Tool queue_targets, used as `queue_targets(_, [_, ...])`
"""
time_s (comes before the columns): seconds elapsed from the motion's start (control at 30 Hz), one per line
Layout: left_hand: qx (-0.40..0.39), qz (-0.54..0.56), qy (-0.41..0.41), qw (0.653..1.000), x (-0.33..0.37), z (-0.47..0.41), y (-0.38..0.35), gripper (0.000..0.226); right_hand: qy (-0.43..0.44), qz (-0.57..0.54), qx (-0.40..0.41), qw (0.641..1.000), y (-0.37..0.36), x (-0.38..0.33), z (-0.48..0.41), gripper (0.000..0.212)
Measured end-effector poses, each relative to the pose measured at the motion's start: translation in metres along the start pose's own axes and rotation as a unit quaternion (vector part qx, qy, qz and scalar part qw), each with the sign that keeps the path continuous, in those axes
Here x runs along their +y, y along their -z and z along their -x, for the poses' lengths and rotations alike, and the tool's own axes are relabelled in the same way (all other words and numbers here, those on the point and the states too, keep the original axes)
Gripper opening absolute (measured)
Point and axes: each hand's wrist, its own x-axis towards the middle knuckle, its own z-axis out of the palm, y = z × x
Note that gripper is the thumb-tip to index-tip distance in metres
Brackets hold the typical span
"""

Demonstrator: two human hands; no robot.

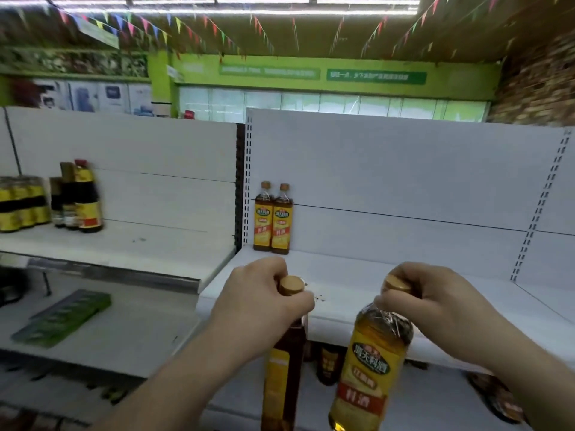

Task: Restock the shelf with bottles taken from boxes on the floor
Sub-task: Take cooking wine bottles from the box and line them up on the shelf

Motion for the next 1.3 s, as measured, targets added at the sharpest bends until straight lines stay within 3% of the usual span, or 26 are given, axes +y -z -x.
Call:
queue_targets(0.63, [0.078, 0.020, 0.009, 0.997, 0.041, -0.098, -0.050, 0.038, 0.070, -0.071, -0.064, 0.993, 0.050, 0.059, -0.129, 0.018])
queue_targets(0.73, [0.089, 0.036, 0.007, 0.995, 0.044, -0.118, -0.057, 0.047, 0.077, -0.075, -0.056, 0.993, 0.057, 0.066, -0.146, 0.017])
queue_targets(1.07, [0.112, 0.056, -0.028, 0.992, 0.023, -0.182, -0.070, 0.037, 0.052, -0.051, 0.001, 0.997, 0.051, 0.075, -0.196, 0.015])
queue_targets(1.3, [0.066, 0.086, -0.026, 0.994, -0.020, -0.231, -0.071, 0.037, 0.018, -0.032, 0.025, 0.999, 0.022, 0.071, -0.228, 0.017])
